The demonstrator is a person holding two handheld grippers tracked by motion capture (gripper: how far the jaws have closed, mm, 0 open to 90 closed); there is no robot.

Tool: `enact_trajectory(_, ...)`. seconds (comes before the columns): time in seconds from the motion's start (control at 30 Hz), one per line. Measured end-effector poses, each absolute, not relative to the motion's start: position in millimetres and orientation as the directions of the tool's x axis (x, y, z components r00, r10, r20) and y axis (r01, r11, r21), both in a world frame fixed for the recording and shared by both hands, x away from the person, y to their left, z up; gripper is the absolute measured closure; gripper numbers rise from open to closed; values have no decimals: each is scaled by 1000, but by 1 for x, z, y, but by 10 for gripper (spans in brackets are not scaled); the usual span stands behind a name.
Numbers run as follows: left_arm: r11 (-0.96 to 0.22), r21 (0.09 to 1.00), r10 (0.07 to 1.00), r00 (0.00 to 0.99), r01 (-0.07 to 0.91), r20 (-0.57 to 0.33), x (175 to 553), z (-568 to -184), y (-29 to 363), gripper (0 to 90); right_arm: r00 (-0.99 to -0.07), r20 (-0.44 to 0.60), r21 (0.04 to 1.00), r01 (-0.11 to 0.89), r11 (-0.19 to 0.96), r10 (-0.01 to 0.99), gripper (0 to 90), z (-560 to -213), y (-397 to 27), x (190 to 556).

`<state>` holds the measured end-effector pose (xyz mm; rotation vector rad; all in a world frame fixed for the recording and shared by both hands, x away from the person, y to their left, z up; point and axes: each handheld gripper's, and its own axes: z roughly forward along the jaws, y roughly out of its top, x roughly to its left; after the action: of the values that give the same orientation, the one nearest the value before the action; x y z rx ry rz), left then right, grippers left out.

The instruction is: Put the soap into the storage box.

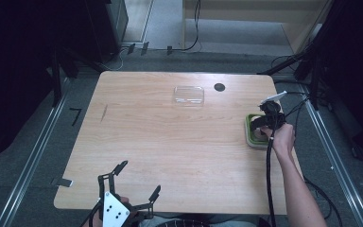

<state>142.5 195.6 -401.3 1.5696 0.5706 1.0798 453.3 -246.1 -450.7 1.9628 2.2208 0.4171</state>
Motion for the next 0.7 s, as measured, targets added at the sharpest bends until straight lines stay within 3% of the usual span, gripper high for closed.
enact_trajectory(0.7,-293,939,815,468,-177,343,142,-401,196,0,-128,67,298,949,103,990,347,-454,-245,455)
